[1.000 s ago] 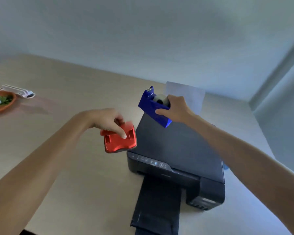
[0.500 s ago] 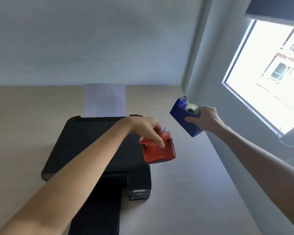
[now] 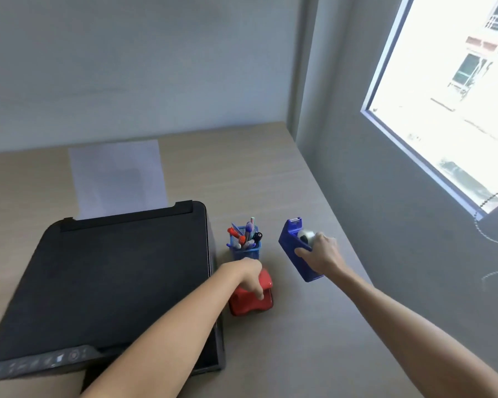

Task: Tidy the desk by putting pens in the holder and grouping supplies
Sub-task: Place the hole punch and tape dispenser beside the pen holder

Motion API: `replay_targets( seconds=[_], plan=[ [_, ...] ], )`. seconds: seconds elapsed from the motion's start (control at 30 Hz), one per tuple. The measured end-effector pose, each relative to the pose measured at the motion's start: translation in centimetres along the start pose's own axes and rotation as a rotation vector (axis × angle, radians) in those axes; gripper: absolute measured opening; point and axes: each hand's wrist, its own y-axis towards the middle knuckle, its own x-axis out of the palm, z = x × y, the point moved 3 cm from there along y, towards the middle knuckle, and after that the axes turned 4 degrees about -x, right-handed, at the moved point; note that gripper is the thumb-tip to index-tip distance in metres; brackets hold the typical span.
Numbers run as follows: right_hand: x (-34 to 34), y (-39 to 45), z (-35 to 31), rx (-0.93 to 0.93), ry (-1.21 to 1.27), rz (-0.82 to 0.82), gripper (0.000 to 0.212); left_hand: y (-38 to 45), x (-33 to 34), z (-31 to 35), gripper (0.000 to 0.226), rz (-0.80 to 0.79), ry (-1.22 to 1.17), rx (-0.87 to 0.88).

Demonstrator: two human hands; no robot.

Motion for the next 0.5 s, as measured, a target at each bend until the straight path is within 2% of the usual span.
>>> replay_targets(
  seconds=[0.2, 0.5],
  plan=[
    [4.3, 1.5, -0.3, 0.036, -0.004, 0.012, 0.044, 2.4, 1.5, -1.0, 0.055, -0.034, -0.017, -0.046],
    [7.5, 0.8, -1.4, 0.107, 0.05, 0.044, 0.046, 3.7, 1.6, -0.8, 0.052, 0.003, -0.031, -0.025]
  ],
)
